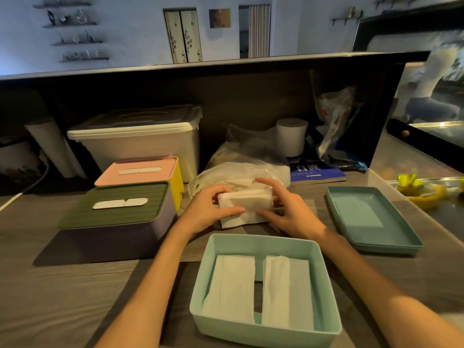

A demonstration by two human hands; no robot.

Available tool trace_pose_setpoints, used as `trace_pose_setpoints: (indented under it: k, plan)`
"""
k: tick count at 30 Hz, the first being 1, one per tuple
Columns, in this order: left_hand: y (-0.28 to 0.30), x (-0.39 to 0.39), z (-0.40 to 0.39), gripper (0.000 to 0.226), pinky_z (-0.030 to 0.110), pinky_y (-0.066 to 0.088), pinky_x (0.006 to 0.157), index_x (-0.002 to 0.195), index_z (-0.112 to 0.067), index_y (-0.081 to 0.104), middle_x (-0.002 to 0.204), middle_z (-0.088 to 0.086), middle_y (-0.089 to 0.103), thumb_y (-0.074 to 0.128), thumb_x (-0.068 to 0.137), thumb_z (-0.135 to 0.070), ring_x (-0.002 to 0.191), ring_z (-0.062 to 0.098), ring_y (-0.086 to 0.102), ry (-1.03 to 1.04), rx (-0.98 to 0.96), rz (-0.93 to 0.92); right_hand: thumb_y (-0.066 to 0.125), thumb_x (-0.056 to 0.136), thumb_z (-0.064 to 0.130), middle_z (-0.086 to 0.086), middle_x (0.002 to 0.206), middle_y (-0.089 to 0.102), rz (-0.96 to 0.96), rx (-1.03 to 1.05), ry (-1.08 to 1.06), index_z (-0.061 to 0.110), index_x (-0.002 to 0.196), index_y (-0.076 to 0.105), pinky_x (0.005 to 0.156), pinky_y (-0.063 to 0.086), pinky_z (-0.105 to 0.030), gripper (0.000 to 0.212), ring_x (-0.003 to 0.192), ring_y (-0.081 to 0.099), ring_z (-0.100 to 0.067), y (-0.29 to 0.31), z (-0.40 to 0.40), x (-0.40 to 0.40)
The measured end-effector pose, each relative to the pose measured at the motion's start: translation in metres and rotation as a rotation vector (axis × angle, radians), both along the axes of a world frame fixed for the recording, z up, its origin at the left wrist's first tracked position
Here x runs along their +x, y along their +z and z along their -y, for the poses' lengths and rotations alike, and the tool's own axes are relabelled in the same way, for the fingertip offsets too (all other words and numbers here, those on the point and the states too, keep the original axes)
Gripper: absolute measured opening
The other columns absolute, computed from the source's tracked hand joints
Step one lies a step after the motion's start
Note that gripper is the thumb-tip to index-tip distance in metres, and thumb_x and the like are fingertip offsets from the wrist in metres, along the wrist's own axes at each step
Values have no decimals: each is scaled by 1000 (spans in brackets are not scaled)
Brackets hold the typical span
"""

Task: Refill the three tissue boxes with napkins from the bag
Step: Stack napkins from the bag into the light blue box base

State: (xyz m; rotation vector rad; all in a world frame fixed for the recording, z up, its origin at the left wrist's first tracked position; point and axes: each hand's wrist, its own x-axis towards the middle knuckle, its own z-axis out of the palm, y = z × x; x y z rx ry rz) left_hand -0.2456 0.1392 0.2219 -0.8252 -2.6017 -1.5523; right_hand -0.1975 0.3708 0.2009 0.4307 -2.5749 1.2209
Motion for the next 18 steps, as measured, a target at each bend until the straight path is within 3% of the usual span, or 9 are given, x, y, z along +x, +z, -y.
trace_pose_setpoints:
  k: [2, 4, 8, 13, 18]
  plan:
    - [4, 1, -1, 31, 13, 50, 72, 98, -15, 67, 96, -2, 68, 87, 77, -25, 81, -3, 62, -10, 0, 46, 77, 90, 25, 1, 131, 65, 24, -128, 14, 37, 147, 46, 99, 56, -37, 66, 116, 64, -12, 6, -2, -1]
    - [6, 1, -2, 32, 17, 53, 74, 99, -13, 62, 102, 2, 68, 85, 80, -25, 88, 2, 63, -48, -12, 137, 79, 88, 28, 7, 128, 67, 40, -257, 29, 37, 141, 54, 101, 56, -35, 58, 119, 62, -6, 15, -3, -3]
    - [5, 2, -4, 48, 34, 58, 92, 129, -24, 55, 120, 2, 65, 78, 87, -29, 110, 17, 65, -147, 71, 338, 78, 87, 30, 19, 125, 66, -1, -332, 45, 33, 132, 63, 95, 56, -25, 48, 119, 61, 1, 27, 5, -3]
    - [8, 3, -7, 40, 37, 59, 93, 124, -21, 64, 115, 2, 72, 79, 87, -24, 106, 15, 69, -80, 138, 241, 76, 89, 26, 14, 125, 68, -23, -340, 18, 25, 133, 64, 92, 57, -23, 45, 117, 63, -2, 26, 0, -2]
    - [26, 15, -7, 32, 29, 59, 89, 115, -27, 66, 114, -2, 74, 77, 87, -19, 105, 11, 70, -84, 158, 259, 68, 96, 31, 10, 116, 73, 162, -420, 28, 25, 127, 68, 86, 58, -21, 31, 109, 68, -5, 36, -5, 8]
